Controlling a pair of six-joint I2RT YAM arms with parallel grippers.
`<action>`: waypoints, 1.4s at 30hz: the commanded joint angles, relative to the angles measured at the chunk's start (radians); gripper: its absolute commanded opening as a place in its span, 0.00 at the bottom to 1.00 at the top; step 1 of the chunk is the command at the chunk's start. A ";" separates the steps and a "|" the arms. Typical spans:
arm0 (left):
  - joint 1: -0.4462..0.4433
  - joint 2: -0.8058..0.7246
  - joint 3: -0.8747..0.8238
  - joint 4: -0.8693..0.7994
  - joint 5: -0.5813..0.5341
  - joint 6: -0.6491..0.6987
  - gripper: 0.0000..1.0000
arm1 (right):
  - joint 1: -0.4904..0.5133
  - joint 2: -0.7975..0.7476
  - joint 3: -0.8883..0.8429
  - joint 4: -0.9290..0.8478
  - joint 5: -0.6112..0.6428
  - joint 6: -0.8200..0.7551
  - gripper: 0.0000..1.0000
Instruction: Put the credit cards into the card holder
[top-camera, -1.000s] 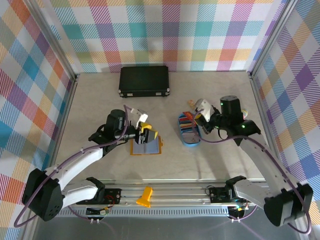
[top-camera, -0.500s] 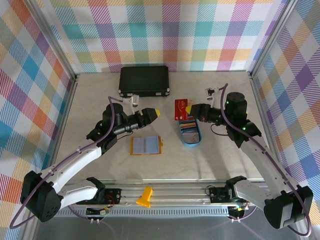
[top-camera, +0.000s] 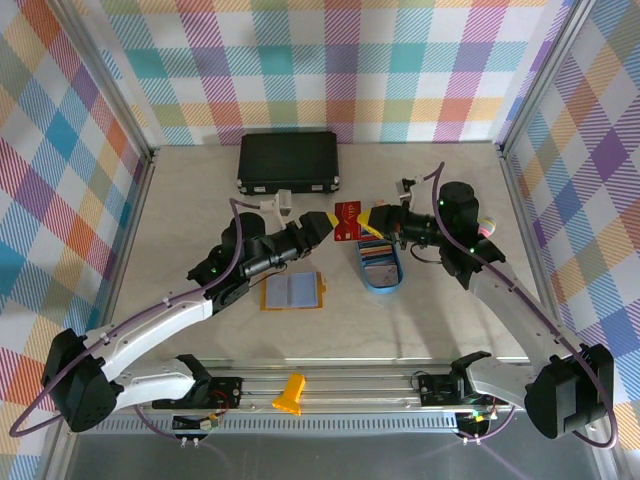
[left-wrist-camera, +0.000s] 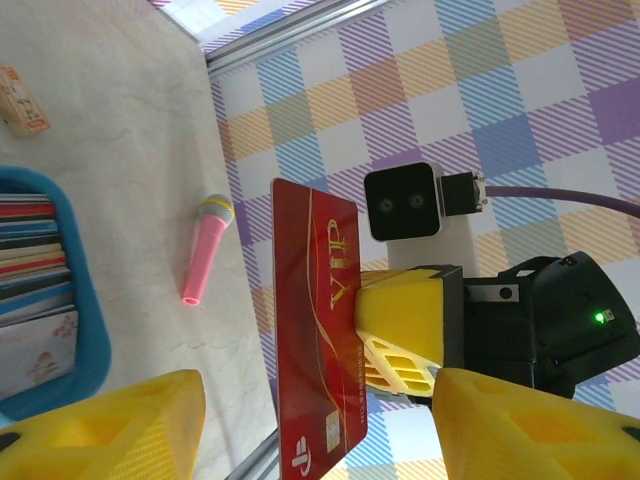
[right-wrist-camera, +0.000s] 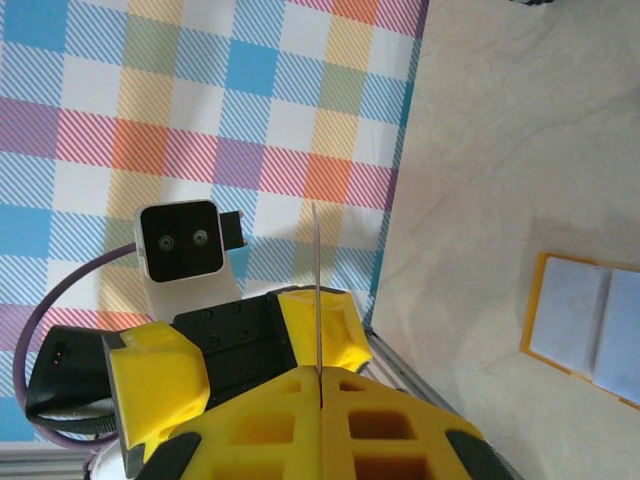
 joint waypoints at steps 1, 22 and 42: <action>-0.020 0.009 0.027 0.045 -0.070 -0.058 0.61 | 0.006 0.010 0.035 0.075 -0.024 0.060 0.00; 0.013 -0.019 -0.090 0.211 0.046 -0.110 0.00 | 0.056 0.026 0.015 0.148 0.051 0.125 0.29; 0.059 -0.012 -0.166 0.337 0.193 -0.137 0.00 | 0.013 0.097 0.053 -0.004 -0.223 -0.108 0.31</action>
